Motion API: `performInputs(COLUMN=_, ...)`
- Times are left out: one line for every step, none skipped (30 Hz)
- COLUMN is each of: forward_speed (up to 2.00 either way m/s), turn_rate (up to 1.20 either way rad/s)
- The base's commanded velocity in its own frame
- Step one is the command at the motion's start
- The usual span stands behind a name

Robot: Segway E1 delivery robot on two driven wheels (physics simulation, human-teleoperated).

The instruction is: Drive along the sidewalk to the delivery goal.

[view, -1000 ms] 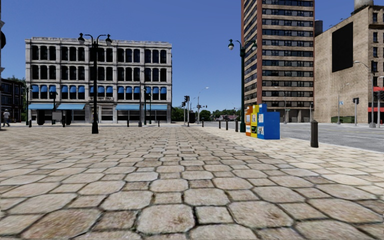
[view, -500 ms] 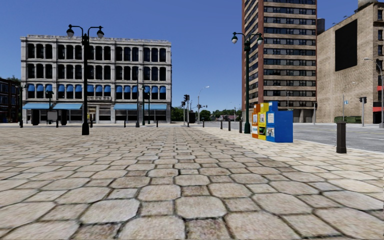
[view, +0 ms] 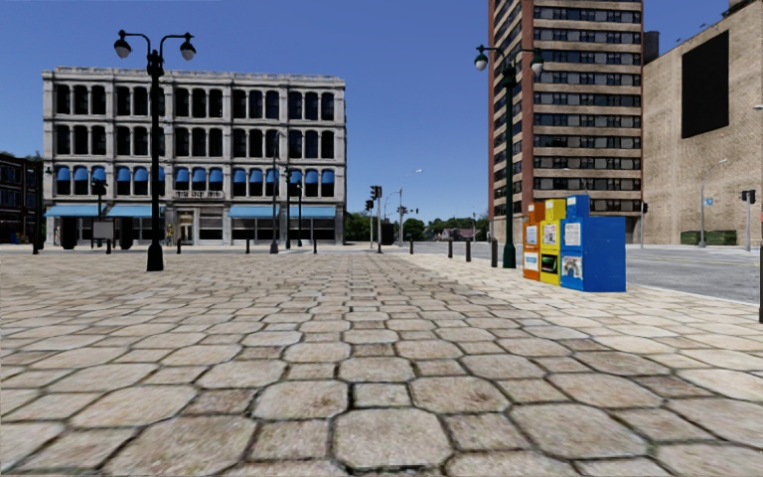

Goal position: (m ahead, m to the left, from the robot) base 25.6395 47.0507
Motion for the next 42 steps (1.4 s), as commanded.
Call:
performInputs(forward_speed=2.00, turn_rate=0.00)
performInputs(forward_speed=2.00, turn_rate=0.01)
performInputs(forward_speed=2.00, turn_rate=0.27)
performInputs(forward_speed=2.00, turn_rate=0.46)
performInputs(forward_speed=2.00, turn_rate=0.46)
performInputs(forward_speed=2.00, turn_rate=0.50)
performInputs(forward_speed=2.00, turn_rate=0.51)
performInputs(forward_speed=2.00, turn_rate=0.49)
performInputs(forward_speed=2.00, turn_rate=0.29)
performInputs(forward_speed=2.00, turn_rate=0.09)
performInputs(forward_speed=2.00, turn_rate=0.03)
performInputs(forward_speed=2.00, turn_rate=0.00)
performInputs(forward_speed=2.00, turn_rate=0.00)
performInputs(forward_speed=2.00, turn_rate=0.00)
performInputs(forward_speed=2.00, turn_rate=0.00)
performInputs(forward_speed=2.00, turn_rate=0.00)
performInputs(forward_speed=2.00, turn_rate=0.00)
performInputs(forward_speed=2.00, turn_rate=0.00)
performInputs(forward_speed=2.00, turn_rate=0.00)
performInputs(forward_speed=2.00, turn_rate=0.00)
performInputs(forward_speed=2.00, turn_rate=0.00)
performInputs(forward_speed=2.00, turn_rate=0.00)
performInputs(forward_speed=2.00, turn_rate=0.00)
performInputs(forward_speed=2.00, turn_rate=0.00)
performInputs(forward_speed=2.00, turn_rate=0.00)
performInputs(forward_speed=2.00, turn_rate=0.00)
performInputs(forward_speed=2.00, turn_rate=0.00)
performInputs(forward_speed=2.00, turn_rate=0.00)
performInputs(forward_speed=2.00, turn_rate=0.00)
performInputs(forward_speed=2.00, turn_rate=0.00)
performInputs(forward_speed=2.00, turn_rate=0.00)
performInputs(forward_speed=2.00, turn_rate=0.00)
performInputs(forward_speed=2.00, turn_rate=0.00)
performInputs(forward_speed=2.00, turn_rate=0.00)
performInputs(forward_speed=2.00, turn_rate=0.00)
performInputs(forward_speed=2.00, turn_rate=0.00)
performInputs(forward_speed=2.00, turn_rate=0.00)
performInputs(forward_speed=2.00, turn_rate=0.00)
performInputs(forward_speed=2.00, turn_rate=0.00)
performInputs(forward_speed=2.00, turn_rate=0.00)
performInputs(forward_speed=2.00, turn_rate=0.00)
performInputs(forward_speed=2.00, turn_rate=0.00)
